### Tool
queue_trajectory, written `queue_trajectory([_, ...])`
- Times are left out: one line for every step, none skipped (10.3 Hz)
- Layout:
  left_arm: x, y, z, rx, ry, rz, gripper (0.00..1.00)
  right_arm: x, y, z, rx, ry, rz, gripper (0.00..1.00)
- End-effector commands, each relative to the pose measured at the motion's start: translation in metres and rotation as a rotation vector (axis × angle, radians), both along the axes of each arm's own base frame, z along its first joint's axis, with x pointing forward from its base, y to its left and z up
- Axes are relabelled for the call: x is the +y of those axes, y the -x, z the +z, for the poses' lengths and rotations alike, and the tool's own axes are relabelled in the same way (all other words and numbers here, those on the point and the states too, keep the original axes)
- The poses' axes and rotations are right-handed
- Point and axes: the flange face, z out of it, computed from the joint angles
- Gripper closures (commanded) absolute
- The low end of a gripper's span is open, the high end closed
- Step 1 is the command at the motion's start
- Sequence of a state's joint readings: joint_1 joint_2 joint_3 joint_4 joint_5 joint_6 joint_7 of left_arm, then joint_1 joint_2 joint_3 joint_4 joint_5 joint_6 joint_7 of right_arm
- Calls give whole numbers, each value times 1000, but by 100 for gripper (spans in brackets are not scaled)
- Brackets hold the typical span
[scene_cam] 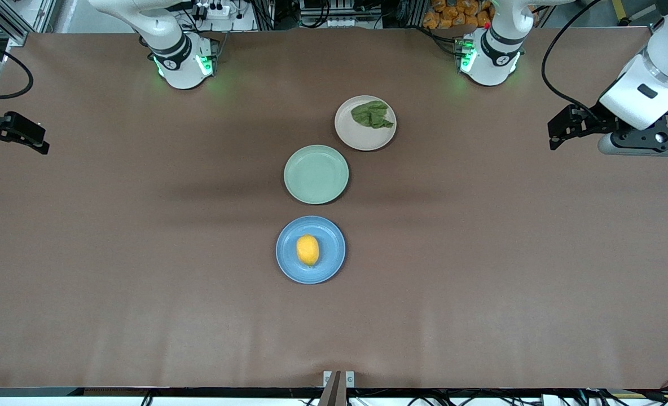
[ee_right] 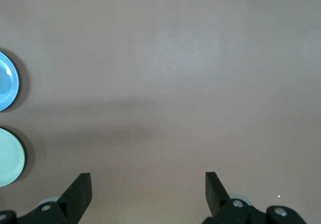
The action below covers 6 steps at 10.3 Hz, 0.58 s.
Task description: Place lemon and lettuce in plates
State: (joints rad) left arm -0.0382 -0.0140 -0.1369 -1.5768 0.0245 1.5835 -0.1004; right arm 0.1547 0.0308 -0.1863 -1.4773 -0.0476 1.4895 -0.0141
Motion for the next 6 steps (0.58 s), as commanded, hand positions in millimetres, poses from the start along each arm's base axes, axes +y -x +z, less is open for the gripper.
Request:
queue_trajectory([0, 1, 7, 17, 32, -21, 0, 1, 1, 4, 0, 15, -7, 0])
queue_trajectory([-1, 1, 7, 19, 30, -22, 0, -2, 1, 4, 0, 14, -10, 0])
queue_trajectory([-1, 1, 7, 19, 32, -22, 0, -2, 1, 4, 0, 12, -8, 0])
queue_trajectory([-1, 1, 8, 17, 32, -24, 0, -2, 1, 4, -3, 12, -8, 0])
queue_trajectory([-1, 1, 8, 17, 32, -24, 0, -5, 1, 5, -6, 10, -13, 0])
queue_trajectory([-1, 1, 8, 17, 32, -24, 0, -5, 1, 7, -9, 9, -8, 0])
